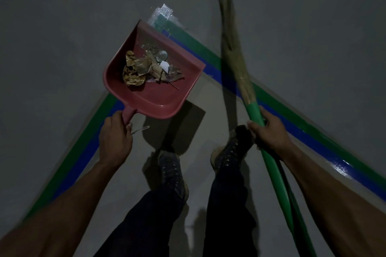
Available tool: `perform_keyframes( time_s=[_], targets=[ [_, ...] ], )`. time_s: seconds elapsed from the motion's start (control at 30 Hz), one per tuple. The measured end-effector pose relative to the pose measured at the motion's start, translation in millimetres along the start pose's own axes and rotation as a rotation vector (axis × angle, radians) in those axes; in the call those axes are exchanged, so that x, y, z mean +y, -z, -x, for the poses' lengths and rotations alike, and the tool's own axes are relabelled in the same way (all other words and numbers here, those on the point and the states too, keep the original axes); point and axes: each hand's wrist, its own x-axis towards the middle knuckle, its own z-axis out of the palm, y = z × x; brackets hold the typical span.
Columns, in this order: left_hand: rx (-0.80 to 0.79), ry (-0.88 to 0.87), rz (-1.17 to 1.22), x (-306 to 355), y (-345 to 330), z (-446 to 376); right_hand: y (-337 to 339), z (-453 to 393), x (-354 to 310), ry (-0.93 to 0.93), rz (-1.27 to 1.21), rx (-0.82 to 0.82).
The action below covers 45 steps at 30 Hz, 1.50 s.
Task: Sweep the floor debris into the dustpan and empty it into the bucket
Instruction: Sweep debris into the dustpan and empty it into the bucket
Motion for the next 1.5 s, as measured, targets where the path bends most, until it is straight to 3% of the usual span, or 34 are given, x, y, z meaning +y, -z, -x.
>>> perform_keyframes(
  time_s=[0.2,0.53,0.83,1.0,1.27,1.4,1.5],
  targets=[
    [0.001,-0.044,-0.003,26,-4,-8,-29,15,11,0.051,0.258,-0.245],
    [-0.049,-0.063,-0.052,71,-27,-16,52,-50,43,-0.219,0.132,-0.006],
    [-0.125,-0.114,-0.177,137,-46,-29,113,-49,38,-0.043,-0.055,0.014],
    [-0.182,-0.059,-0.225,166,-80,-46,147,-101,39,0.040,0.020,0.105],
    [-0.222,-0.025,-0.262,203,-141,-80,170,-188,64,-0.077,-0.015,0.165],
    [-0.219,-0.022,-0.269,218,-153,-94,170,-196,89,-0.083,0.061,0.135],
    [-0.209,-0.020,-0.264,228,-158,-101,151,-187,98,-0.017,0.128,0.024]
  ],
)
